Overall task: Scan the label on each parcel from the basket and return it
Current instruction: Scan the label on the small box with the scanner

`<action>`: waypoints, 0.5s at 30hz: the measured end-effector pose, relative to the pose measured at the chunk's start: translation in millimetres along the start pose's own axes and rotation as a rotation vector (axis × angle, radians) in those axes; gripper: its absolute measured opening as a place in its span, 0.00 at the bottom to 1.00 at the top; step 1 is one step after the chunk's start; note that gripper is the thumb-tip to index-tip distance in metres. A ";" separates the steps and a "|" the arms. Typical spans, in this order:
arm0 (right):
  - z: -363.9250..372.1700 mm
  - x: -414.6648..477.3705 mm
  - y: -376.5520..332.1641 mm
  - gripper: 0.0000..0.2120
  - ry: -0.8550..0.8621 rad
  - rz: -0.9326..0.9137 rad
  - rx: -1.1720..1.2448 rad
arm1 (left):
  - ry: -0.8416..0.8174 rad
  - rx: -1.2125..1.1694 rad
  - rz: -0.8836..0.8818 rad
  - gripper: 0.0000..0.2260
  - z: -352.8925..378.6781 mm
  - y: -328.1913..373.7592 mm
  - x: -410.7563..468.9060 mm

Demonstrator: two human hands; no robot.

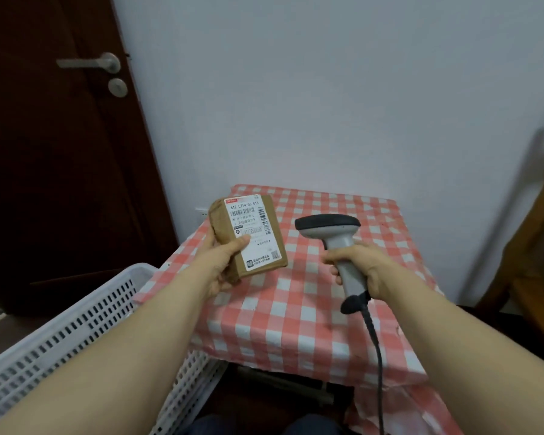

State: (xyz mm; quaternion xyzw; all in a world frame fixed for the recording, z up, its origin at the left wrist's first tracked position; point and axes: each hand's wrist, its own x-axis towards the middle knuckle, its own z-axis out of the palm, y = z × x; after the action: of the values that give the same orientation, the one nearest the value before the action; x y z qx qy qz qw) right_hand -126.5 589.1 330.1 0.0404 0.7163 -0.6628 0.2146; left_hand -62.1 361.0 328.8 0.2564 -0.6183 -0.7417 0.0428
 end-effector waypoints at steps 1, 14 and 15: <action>3.2 -7.0 -8.7 0.10 -0.019 -0.014 -0.033 | 0.003 0.003 0.016 0.25 -0.3 3.4 -4.4; 43.4 -87.6 -56.9 0.03 -0.188 -0.256 -0.120 | 0.056 0.011 0.142 0.27 -6.8 36.4 -49.4; 44.2 -90.8 -57.7 0.04 -0.184 -0.272 -0.127 | 0.059 0.009 0.146 0.27 -6.6 37.8 -52.2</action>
State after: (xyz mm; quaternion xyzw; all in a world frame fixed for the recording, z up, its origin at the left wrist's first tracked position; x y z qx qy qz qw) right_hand -52.9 560.2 415.3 -0.1313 0.7329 -0.6399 0.1899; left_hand -23.7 366.1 380.7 0.2326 -0.6371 -0.7259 0.1141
